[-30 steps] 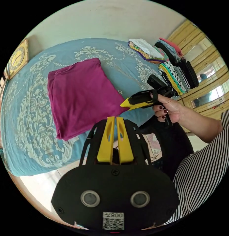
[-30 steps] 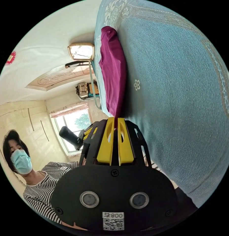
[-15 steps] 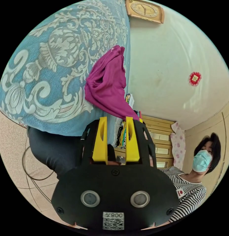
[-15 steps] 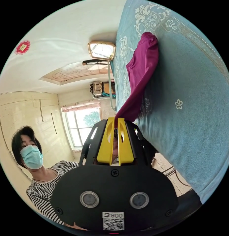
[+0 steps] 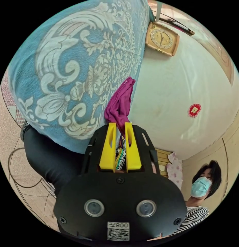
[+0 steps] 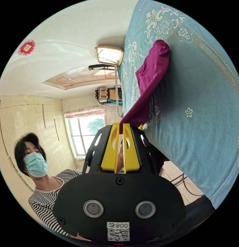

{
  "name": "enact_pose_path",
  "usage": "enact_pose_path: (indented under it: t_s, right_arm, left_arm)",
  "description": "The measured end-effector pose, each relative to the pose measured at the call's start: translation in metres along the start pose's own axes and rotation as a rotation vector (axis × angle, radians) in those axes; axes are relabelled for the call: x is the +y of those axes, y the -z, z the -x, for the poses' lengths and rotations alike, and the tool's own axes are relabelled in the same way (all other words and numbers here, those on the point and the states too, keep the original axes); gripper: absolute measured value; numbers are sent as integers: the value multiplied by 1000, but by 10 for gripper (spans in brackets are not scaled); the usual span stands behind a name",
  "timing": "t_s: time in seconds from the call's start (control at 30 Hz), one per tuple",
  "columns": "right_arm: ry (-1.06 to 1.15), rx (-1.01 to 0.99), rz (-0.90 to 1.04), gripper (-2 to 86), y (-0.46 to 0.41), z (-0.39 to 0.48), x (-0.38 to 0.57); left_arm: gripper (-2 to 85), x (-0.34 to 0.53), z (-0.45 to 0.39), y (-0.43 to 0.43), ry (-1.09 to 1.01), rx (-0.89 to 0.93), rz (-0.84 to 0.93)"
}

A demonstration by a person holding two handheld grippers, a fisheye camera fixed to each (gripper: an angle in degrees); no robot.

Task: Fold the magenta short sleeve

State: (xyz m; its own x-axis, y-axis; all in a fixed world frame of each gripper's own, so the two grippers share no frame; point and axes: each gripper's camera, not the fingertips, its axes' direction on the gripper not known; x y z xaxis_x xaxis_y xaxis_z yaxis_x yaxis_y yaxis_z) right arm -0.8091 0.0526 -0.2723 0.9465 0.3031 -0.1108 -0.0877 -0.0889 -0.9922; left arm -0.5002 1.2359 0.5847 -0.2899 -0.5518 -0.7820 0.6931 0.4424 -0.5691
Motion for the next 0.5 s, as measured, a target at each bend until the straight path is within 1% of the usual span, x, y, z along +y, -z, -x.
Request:
enact_pose_path:
  t_s: [0.27,0.5]
  right_arm:
    - [-21,28,-12,19,40,-1,33]
    - [-3,75,-16,17,94,11,91]
  left_arm:
    - [27,23,-25,31,-90,-61,18]
    - [25,73,-81,51,-237,-130,91]
